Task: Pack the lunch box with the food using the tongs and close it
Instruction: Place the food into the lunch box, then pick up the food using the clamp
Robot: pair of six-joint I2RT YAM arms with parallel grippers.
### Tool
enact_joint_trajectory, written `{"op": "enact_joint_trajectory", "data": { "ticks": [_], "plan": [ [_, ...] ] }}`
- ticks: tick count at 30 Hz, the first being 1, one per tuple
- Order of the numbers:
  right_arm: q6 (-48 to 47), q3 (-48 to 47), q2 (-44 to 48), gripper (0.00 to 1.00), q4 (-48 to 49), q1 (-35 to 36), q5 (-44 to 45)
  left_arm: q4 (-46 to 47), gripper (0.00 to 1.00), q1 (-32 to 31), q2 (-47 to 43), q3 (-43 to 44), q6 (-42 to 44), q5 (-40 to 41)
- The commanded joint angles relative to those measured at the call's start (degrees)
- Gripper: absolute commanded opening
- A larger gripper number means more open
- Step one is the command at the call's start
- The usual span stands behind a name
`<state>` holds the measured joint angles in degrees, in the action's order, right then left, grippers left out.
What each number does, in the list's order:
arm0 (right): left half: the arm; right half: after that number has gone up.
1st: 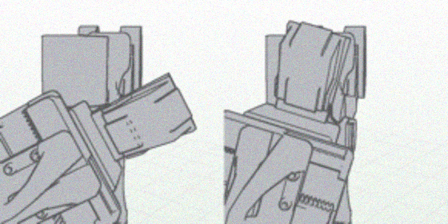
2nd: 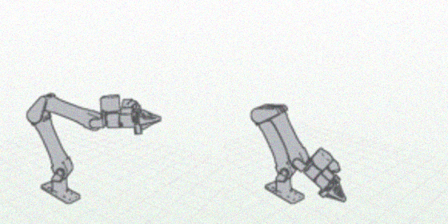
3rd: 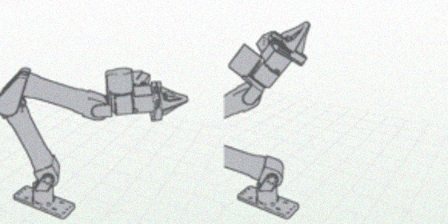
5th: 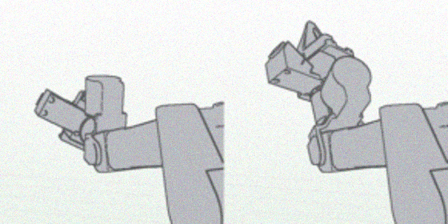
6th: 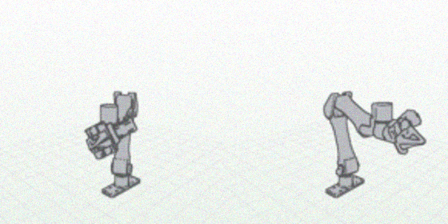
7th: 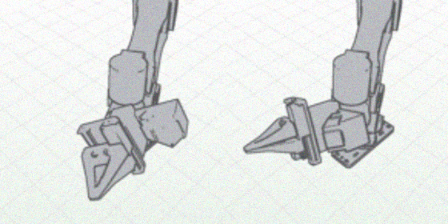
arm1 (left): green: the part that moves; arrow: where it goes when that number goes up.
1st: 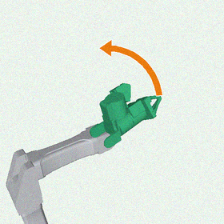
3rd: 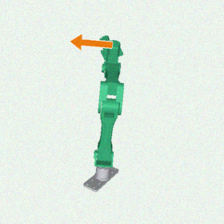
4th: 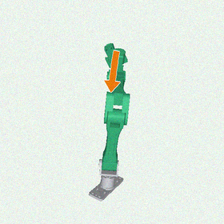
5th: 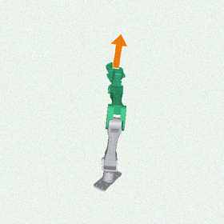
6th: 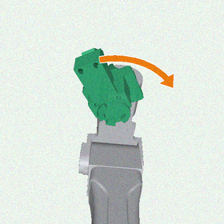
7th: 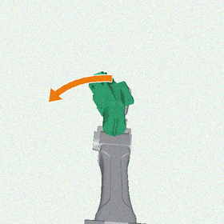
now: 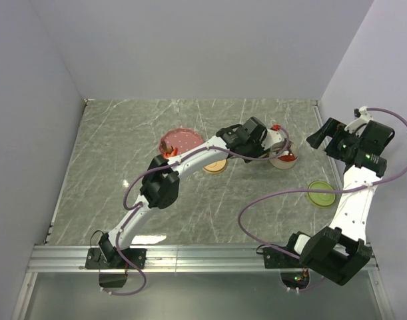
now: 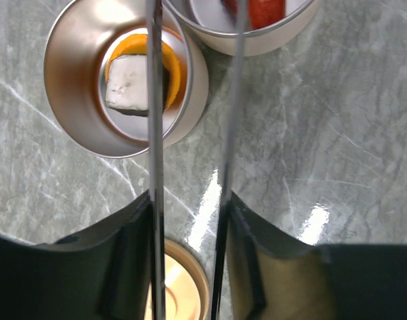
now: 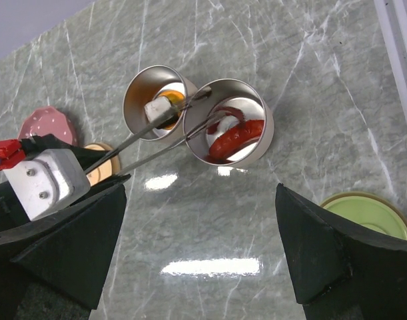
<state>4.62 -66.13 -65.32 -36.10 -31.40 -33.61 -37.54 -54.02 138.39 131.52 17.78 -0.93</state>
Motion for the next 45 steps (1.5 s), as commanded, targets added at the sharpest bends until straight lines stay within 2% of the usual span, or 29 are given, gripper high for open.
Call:
{"op": "enact_joint_trajectory", "data": {
  "ticks": [1,3,5,12,17,20,23,29,33,37,45],
  "plan": [
    [0.1,-2.9,-0.1,1.0,0.9,-0.5,-0.8,2.8,0.48,-0.3,-0.6,2.1,0.4,2.5],
    [0.1,-3.0,-0.1,1.0,0.9,-0.4,-0.9,3.0,0.53,-0.3,-1.0,1.9,0.4,2.7],
    [-0.1,-3.3,-0.3,1.0,0.6,-0.6,-0.9,3.2,0.53,-0.3,-2.2,1.8,0.4,2.8],
    [-1.2,-4.5,-0.7,1.0,-0.6,-0.4,-3.1,2.7,0.5,1.0,-10.5,-0.7,-1.3,1.5],
    [-3.0,-5.8,-1.3,1.0,-2.0,-0.5,-5.5,0.0,0.48,5.3,-18.7,-4.3,-2.7,-0.7],
    [-4.1,-6.1,-1.7,1.0,-3.3,-0.3,-6.7,-3.3,0.48,9.3,-24.8,-8.8,-3.6,-4.7],
    [-4.1,-5.9,-2.2,1.0,-4.0,-0.2,-8.3,-5.8,0.48,14.8,-32.3,-16.7,-4.1,-9.3],
    [-7.1,-4.8,-2.7,1.0,-5.3,0.9,-8.7,-10.3,0.47,26.3,-46.1,-37.5,-1.8,-11.3],
    [-7.4,-3.6,-3.1,1.0,-5.7,2.5,-8.7,-10.8,0.47,33.4,-53.5,-48.4,-1.3,-11.1],
    [-7.7,-2.7,-3.1,1.0,-5.5,5.0,-7.3,-11.2,0.46,38.9,-55.4,-54.8,0.9,-9.7],
    [-8.1,-3.8,-3.2,1.0,-6.4,5.7,-6.0,-12.7,0.41,39.4,-51.6,-57.7,0.4,-8.9]
  ]
}}
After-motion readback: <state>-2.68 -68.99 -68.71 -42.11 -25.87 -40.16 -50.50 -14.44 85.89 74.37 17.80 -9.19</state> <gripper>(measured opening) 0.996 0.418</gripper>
